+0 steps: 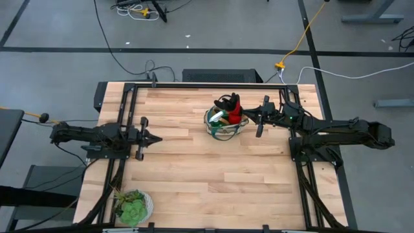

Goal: Pick & Place Garden tools in Gardening bag
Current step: Return to Home Position

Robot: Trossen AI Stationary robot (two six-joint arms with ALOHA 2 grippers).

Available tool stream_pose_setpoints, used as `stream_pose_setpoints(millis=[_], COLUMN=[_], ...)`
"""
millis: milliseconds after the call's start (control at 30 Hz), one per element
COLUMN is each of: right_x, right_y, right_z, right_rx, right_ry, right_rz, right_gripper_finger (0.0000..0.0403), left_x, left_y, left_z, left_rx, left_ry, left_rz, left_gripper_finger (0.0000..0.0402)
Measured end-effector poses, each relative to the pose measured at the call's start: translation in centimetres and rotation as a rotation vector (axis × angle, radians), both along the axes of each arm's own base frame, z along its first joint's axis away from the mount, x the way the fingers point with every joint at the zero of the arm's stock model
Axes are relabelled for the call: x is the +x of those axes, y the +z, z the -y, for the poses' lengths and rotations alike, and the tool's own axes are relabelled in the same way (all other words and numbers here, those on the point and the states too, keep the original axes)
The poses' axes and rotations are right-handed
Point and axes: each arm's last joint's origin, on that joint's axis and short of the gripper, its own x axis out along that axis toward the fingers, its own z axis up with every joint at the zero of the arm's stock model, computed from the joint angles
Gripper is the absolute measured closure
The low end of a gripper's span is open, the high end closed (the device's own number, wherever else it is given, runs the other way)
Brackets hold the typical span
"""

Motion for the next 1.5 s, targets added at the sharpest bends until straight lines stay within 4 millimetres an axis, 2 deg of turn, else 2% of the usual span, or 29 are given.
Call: stream_pose_setpoints(millis=[433,800,1500], right_x=[0.00,0.00,0.00], right_y=[-0.01,-0.01,-0.01], right_z=[0.00,0.00,-0.01], right_rx=[0.000,0.001,0.000], right_ry=[0.000,0.000,0.000], right_rz=[-0.001,-0.001,-0.001], right_gripper_finger=[0.0381,0.0381,0.0381], left_x=[0.04,0.05,0.04], left_y=[0.00,0.01,0.05], left_z=[0.02,0.02,0.03], left_rx=[-0.053,-0.053,-0.054], left_ry=[-0.009,-0.010,-0.012], left_rz=[0.001,0.003,0.008], left_gripper_finger=[0.0398,0.0372,0.0376])
